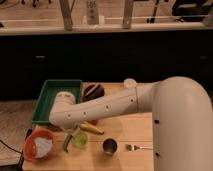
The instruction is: Place pepper in plastic cup
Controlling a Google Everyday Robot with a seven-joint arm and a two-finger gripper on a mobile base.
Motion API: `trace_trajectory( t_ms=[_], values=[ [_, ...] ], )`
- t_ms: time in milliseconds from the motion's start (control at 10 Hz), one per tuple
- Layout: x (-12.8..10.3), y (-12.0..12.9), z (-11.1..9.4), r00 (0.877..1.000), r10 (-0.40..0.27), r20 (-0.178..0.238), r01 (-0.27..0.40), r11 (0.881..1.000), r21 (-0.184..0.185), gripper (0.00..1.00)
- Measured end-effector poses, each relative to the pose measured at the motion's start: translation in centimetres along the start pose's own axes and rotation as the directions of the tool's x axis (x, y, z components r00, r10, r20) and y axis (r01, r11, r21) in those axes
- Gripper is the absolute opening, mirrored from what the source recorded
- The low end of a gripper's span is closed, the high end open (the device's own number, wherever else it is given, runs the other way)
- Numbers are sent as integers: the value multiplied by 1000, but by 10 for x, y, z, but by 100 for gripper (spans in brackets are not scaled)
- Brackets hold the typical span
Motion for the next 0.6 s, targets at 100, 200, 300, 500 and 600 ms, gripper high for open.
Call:
trace_trajectory(
  t_ms=[100,200,300,500,600],
  values=[
    [2,2,-1,1000,3,-4,-3,1000,2,3],
    [1,-3,-7,1000,2,-6,-2,1000,11,3],
    [-1,-7,-16,1000,-2,-5,2,1000,12,3],
    [1,-10,-34,1000,0,-3,0,1000,10,3],
    [3,-12,-38,1000,-2,0,2,1000,11,3]
  ],
)
